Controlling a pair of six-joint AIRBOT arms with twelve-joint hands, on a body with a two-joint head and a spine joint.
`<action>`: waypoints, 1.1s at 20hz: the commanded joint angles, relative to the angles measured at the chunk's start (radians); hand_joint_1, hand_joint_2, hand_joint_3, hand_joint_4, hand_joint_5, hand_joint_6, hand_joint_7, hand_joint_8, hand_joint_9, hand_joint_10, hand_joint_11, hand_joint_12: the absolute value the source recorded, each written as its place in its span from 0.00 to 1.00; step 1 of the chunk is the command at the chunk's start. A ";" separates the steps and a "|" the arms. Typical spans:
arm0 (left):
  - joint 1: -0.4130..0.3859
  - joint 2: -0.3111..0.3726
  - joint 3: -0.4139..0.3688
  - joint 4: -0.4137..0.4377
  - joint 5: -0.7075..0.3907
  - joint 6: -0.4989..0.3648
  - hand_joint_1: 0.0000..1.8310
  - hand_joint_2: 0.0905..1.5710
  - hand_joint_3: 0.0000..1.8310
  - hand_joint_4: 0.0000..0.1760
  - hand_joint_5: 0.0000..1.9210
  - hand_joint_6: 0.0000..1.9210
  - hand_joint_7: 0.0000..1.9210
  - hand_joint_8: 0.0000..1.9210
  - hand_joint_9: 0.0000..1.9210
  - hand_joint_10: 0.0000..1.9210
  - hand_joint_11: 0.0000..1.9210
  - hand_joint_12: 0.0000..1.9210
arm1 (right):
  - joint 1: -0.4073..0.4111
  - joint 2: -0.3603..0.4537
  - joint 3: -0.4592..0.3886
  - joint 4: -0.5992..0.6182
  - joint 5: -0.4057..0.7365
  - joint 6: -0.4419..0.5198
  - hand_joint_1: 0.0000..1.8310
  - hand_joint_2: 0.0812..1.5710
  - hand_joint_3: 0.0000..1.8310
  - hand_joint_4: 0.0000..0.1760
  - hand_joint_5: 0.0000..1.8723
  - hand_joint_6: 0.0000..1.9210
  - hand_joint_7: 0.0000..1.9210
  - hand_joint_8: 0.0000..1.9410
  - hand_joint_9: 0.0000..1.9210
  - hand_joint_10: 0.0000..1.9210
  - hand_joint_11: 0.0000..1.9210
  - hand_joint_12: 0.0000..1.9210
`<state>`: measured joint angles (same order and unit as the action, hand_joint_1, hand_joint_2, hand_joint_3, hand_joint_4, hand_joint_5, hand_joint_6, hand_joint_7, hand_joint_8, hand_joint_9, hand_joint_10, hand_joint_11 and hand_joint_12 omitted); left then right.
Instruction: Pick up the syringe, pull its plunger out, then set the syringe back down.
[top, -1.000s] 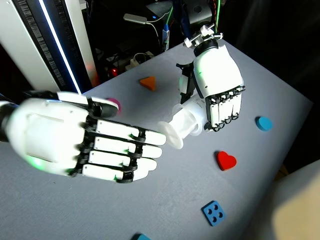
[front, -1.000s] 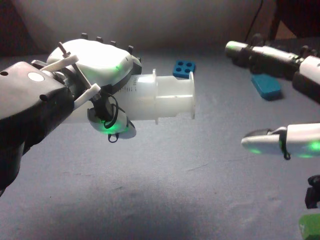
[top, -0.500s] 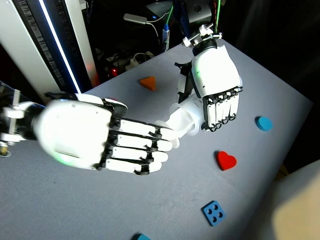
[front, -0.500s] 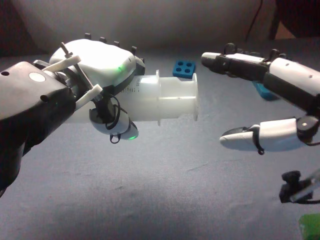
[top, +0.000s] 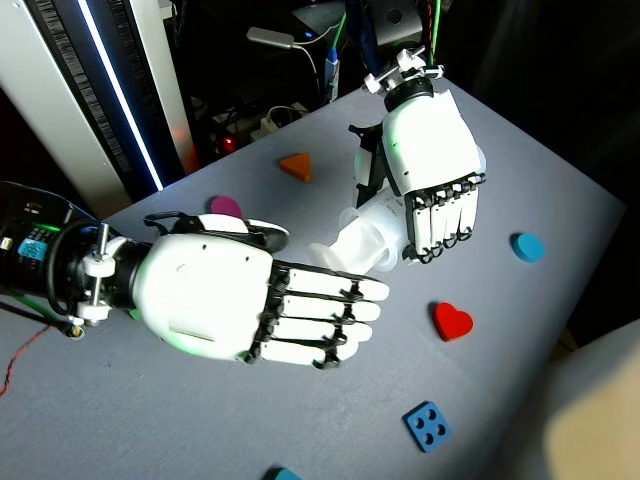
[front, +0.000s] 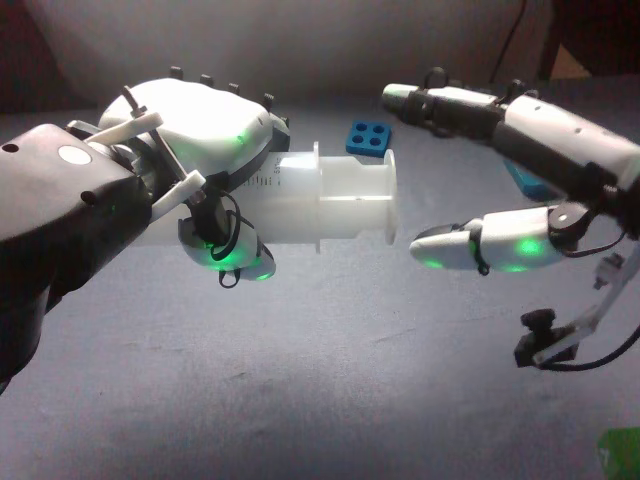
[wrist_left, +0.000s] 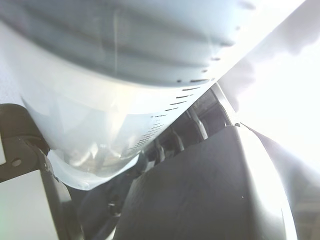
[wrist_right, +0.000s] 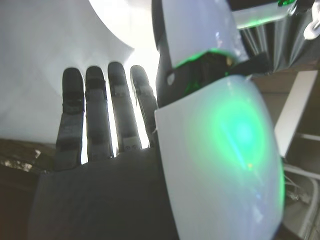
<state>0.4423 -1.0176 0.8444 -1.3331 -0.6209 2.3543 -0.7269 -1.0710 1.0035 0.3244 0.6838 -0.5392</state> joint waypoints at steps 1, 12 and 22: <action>-0.012 0.007 -0.003 0.066 -0.049 0.004 0.82 0.70 0.00 0.00 0.41 0.51 0.48 0.56 0.49 0.60 0.43 0.81 | 0.018 -0.015 0.011 -0.019 0.105 0.008 0.65 0.56 0.00 0.00 0.11 0.00 0.12 0.00 0.11 0.00 0.00 0.31; -0.014 0.007 0.002 0.066 -0.049 0.004 0.81 0.71 0.00 0.00 0.40 0.52 0.47 0.58 0.45 0.65 0.39 0.85 | 0.062 -0.175 0.144 -0.019 0.045 0.002 0.65 0.57 0.00 0.00 0.12 0.00 0.14 0.00 0.12 0.00 0.00 0.33; -0.025 0.007 0.009 0.066 -0.046 0.005 0.81 0.71 0.00 0.00 0.40 0.52 0.47 0.57 0.45 0.65 0.40 0.85 | 0.072 -0.221 0.176 0.019 0.022 0.003 0.65 0.57 0.00 0.00 0.12 0.00 0.14 0.00 0.14 0.00 0.00 0.36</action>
<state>0.4381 -1.0176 0.8478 -1.3392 -0.6193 2.3589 -0.6750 -1.2888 1.1816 0.3641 0.6048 -0.5453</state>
